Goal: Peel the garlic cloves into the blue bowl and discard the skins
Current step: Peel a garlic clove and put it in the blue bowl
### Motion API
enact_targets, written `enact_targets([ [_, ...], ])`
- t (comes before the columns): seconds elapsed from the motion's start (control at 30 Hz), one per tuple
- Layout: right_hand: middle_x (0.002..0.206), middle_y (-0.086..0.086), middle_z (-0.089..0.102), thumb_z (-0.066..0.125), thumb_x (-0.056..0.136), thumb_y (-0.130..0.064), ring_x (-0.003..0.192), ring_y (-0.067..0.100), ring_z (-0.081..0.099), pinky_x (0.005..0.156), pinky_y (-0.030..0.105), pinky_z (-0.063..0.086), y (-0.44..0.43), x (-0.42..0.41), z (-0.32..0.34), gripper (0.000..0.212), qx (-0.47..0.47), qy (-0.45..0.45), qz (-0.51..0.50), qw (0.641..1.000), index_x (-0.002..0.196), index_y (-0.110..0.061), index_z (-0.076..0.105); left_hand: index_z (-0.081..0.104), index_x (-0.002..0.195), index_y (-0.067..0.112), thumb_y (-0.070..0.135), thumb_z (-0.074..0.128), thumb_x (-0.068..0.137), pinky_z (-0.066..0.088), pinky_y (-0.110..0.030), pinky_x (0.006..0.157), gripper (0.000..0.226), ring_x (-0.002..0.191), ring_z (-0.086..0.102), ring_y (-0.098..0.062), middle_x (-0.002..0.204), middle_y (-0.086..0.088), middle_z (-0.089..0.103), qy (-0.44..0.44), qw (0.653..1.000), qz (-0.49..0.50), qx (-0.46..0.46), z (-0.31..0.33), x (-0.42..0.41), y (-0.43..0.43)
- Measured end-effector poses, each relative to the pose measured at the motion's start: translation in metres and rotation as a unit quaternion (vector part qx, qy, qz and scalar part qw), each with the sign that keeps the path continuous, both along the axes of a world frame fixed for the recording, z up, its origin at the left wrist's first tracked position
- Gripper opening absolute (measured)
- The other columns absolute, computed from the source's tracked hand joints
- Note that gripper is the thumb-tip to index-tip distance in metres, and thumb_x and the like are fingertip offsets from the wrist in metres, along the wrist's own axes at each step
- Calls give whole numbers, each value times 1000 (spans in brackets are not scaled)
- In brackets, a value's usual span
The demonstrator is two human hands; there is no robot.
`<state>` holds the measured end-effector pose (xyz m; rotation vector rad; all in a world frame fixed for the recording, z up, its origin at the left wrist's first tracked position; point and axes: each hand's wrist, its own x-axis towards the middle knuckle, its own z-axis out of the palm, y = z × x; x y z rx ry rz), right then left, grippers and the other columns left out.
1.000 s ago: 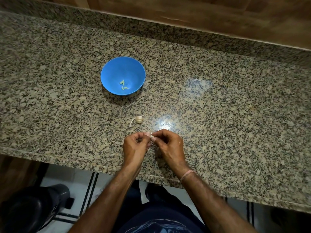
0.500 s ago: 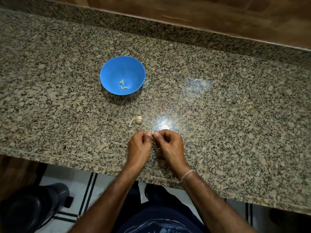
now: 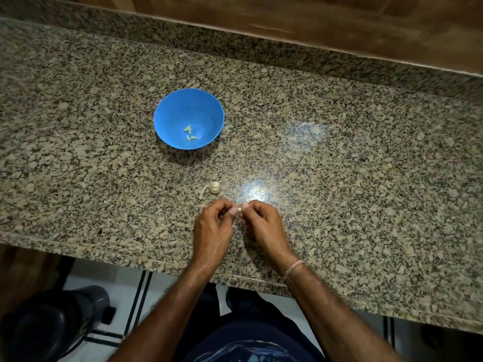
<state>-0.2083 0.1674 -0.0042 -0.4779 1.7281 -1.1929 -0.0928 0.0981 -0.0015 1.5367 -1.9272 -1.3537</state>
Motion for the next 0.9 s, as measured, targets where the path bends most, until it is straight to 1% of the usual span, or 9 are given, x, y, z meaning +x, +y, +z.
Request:
enact_targets([
  [0.13, 74, -6, 55, 56, 107, -26, 61, -1, 47, 58, 16, 46, -4, 1, 2, 25, -33, 130, 54, 989, 85, -14, 59, 57, 98, 25, 34, 47, 108, 40, -27, 62, 17, 72, 51, -8, 84, 7, 57, -54, 997, -47, -25, -4, -2, 3],
  [0.23, 73, -9, 51, 56, 107, -20, 61, 1, 42, 59, 14, 40, -4, 0, -3, 24, -50, 253, 101, 961, 84, -14, 57, 57, 113, 20, 37, 37, 111, 31, -26, 59, 26, 70, 43, -6, 81, 9, 48, -82, 994, -73, -15, -8, -3, 3],
  [0.3, 69, -10, 48, 55, 107, -20, 58, 1, 40, 56, 14, 38, -5, 0, -4, 29, -26, 286, 107, 952, 79, -18, 54, 56, 116, 18, 35, 35, 111, 31, -23, 60, 28, 73, 46, -8, 85, 8, 49, -115, 985, -108, -73, -9, 0, 3],
  [0.43, 67, -4, 50, 49, 109, -30, 54, 9, 47, 51, 20, 44, -9, 0, 4, 36, 77, 13, 48, 996, 75, -18, 53, 52, 103, 22, 27, 40, 107, 29, -17, 61, 13, 76, 44, -10, 90, 11, 46, -143, 943, -178, -243, -6, 4, 4],
  [0.5, 71, 1, 54, 48, 110, -37, 56, 15, 51, 52, 27, 49, -9, 0, 7, 37, 89, -30, 51, 994, 81, -15, 55, 52, 103, 23, 33, 36, 108, 30, -18, 61, 19, 76, 45, -9, 89, 10, 49, -129, 966, -150, -164, -2, 0, 3],
  [0.57, 83, 7, 63, 52, 108, -39, 65, 19, 59, 59, 32, 57, -8, 2, 9, 31, 71, -7, 39, 997, 93, -13, 59, 55, 104, 25, 36, 38, 110, 41, -22, 64, 21, 78, 51, -7, 91, 9, 56, -54, 995, -62, 47, -2, -4, 1],
  [0.67, 98, 12, 70, 65, 102, -26, 75, 26, 68, 71, 45, 63, -2, 3, 7, 10, 5, 4, -3, 1000, 108, -18, 65, 63, 114, 23, 35, 42, 111, 51, -26, 77, 25, 86, 60, -7, 100, 4, 66, 61, 969, 18, 240, 2, -5, -1],
  [0.8, 101, 7, 75, 70, 98, -16, 92, 23, 73, 81, 32, 63, 4, 1, 4, 8, -46, 1, -17, 999, 105, -14, 73, 66, 105, 17, 31, 43, 111, 41, -23, 61, 28, 72, 50, -9, 80, 8, 56, 85, 964, 19, 250, 2, -3, -1],
  [0.9, 106, 7, 75, 72, 97, -17, 100, 21, 73, 88, 32, 62, 5, -1, 5, 10, -46, -24, -18, 998, 105, -11, 74, 67, 108, 21, 40, 41, 111, 55, -36, 67, 33, 79, 62, -20, 90, 0, 65, 9, 985, -28, 172, -3, 1, 0],
])
